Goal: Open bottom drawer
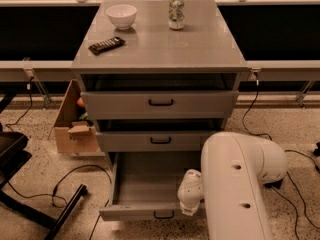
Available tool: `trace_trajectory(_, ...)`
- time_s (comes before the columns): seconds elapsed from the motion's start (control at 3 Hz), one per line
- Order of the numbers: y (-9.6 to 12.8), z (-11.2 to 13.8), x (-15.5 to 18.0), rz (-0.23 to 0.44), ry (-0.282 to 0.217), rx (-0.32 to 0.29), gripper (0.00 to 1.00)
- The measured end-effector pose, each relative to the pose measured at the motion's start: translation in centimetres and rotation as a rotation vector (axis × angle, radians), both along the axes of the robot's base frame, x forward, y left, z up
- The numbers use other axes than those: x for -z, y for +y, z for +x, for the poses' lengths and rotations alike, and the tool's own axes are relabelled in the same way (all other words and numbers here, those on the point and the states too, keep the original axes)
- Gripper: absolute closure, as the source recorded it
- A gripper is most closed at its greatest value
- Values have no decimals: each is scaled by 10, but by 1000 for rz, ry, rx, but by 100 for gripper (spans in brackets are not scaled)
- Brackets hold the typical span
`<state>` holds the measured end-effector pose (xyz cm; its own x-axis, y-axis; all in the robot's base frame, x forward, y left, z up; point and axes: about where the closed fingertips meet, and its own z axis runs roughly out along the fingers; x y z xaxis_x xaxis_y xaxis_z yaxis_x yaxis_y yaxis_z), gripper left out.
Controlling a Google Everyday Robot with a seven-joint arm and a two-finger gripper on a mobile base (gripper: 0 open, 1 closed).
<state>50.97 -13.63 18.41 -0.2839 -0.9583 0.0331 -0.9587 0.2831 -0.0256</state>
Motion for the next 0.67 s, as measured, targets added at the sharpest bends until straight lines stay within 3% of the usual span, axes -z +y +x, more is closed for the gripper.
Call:
trace_trajectory(0.33,0,0,0,0,0,0,3)
trace_trajectory(0.67,0,0,0,0,0,0,0)
